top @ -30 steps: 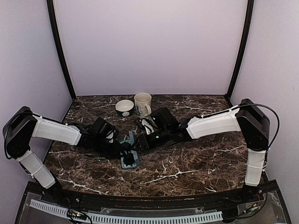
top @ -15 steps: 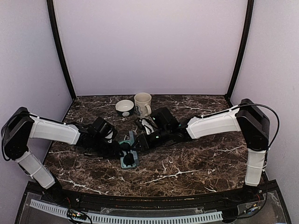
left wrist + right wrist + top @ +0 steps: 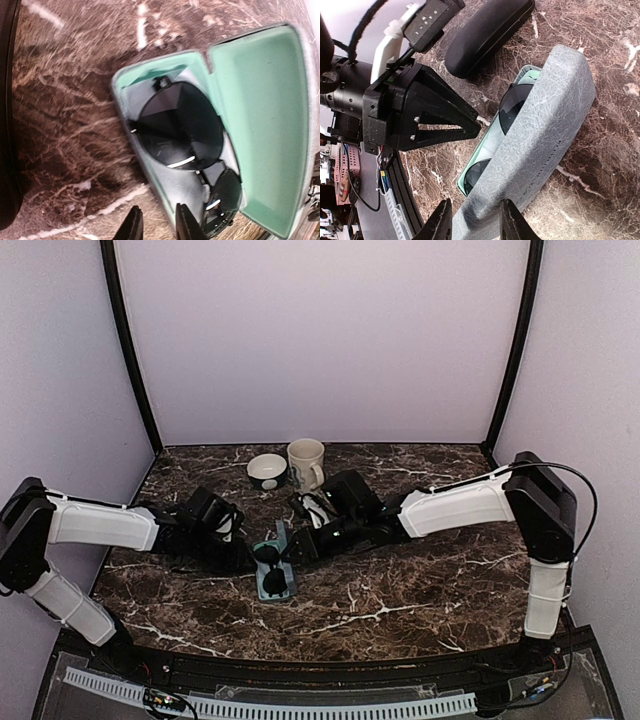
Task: Organize the sunglasses
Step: Close the case with sunglasses at the center of the board.
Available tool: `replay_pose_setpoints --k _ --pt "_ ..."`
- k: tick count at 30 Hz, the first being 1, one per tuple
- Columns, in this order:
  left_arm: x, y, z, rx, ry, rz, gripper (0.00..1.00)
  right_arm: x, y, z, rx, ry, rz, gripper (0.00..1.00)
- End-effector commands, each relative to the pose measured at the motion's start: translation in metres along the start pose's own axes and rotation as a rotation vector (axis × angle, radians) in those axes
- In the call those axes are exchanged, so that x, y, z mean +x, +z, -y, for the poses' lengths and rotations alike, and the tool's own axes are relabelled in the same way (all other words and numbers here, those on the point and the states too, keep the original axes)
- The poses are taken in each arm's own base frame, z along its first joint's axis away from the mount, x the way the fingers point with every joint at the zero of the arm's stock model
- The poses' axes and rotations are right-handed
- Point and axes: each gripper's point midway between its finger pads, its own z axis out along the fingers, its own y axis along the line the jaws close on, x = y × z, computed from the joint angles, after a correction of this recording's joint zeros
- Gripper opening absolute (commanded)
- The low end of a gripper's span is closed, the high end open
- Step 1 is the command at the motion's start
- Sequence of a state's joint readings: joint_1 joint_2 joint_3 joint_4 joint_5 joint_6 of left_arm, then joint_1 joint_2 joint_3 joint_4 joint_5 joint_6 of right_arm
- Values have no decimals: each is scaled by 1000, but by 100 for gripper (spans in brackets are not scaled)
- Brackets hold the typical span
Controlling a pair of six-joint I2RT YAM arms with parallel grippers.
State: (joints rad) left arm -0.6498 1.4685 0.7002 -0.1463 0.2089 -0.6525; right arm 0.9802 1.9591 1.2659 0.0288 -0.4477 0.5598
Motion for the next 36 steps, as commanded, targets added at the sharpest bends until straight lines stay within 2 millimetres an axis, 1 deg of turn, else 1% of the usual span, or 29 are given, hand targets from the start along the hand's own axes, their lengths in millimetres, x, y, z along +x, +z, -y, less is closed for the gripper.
replay_pose_setpoints --k 1,4,8,9,12,18,23,32,36 --pt "5 5 0 54 -26 -22 21 -12 4 -7 -19 -16 30 33" --pt "6 9 -1 67 -36 -28 19 -12 4 -7 -18 -16 30 33" --pt "10 12 3 104 -44 -43 13 -13 4 -8 -22 -17 30 32" --pt "6 11 -2 100 -62 -36 12 -13 5 -8 -21 -17 29 32" --pt "6 14 -5 103 -78 -37 9 -14 5 -9 -24 -17 29 32" --pt "13 19 -3 142 -102 -62 0 -15 5 -9 -22 -21 30 32" --pt "15 20 -2 160 -114 -58 0 -16 8 -12 -35 -18 27 31" --pt "21 22 -3 187 -138 -58 0 -15 21 -13 -37 -11 8 28" --pt "21 20 -2 196 -142 -52 0 -11 26 -13 -39 -5 -5 27"
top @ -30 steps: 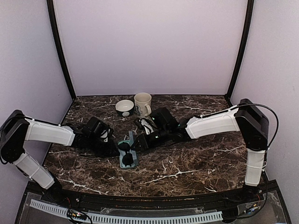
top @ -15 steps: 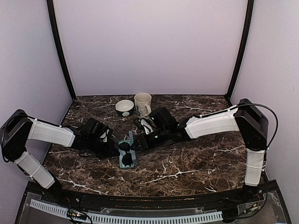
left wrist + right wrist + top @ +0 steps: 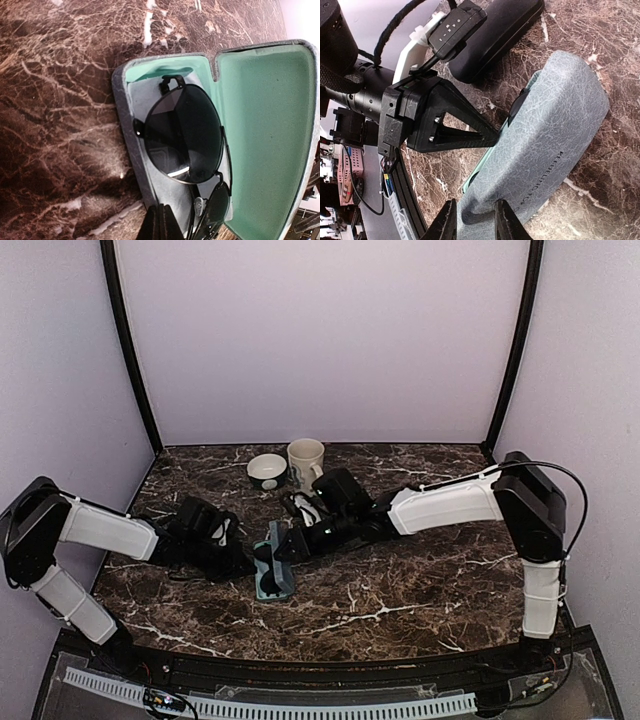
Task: Organize the sunglasses
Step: Close the case with sunglasses at the center of the board.
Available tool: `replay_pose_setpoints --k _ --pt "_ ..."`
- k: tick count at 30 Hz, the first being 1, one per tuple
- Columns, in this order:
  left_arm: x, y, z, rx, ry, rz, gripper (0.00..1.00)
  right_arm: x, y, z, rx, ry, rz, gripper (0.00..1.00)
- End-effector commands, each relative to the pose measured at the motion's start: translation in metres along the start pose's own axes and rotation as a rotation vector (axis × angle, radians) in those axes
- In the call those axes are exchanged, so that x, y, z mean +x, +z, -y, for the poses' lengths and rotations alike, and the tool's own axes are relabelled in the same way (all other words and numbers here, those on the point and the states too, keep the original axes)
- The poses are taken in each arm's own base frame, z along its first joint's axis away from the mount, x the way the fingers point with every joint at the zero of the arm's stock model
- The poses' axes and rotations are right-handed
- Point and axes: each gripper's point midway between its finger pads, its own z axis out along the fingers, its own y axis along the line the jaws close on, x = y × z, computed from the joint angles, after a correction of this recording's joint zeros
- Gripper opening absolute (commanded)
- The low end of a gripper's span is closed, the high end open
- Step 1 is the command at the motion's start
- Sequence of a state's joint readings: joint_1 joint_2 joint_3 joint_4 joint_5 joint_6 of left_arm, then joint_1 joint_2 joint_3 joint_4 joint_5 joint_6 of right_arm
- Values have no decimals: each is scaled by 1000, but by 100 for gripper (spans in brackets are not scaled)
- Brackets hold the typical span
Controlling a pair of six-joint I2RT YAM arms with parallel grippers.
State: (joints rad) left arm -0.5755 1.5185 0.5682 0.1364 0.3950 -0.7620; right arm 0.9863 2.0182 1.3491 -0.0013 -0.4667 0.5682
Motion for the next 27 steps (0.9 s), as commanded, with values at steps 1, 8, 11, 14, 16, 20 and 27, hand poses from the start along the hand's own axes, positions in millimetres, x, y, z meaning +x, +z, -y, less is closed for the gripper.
replay_pose_setpoints --k 1,8,11,14,16,20,27 --pt "17 4 -4 11 -10 -46 0 -3 15 -9 -23 -12 9 27" --pt "16 1 1 18 -13 -34 0 2 25 -7 -28 -2 -13 26" --pt "16 1 3 17 -12 -33 0 4 28 -5 -28 1 -22 26" --pt "17 2 3 16 -11 -35 0 7 31 -3 -26 5 -31 26" --pt "16 3 3 16 -11 -36 0 8 32 -2 -26 7 -32 26" --pt "16 3 3 14 -12 -35 0 11 35 0 -30 13 -39 26" --pt "15 3 3 12 -16 -29 0 15 39 2 -31 17 -49 26"
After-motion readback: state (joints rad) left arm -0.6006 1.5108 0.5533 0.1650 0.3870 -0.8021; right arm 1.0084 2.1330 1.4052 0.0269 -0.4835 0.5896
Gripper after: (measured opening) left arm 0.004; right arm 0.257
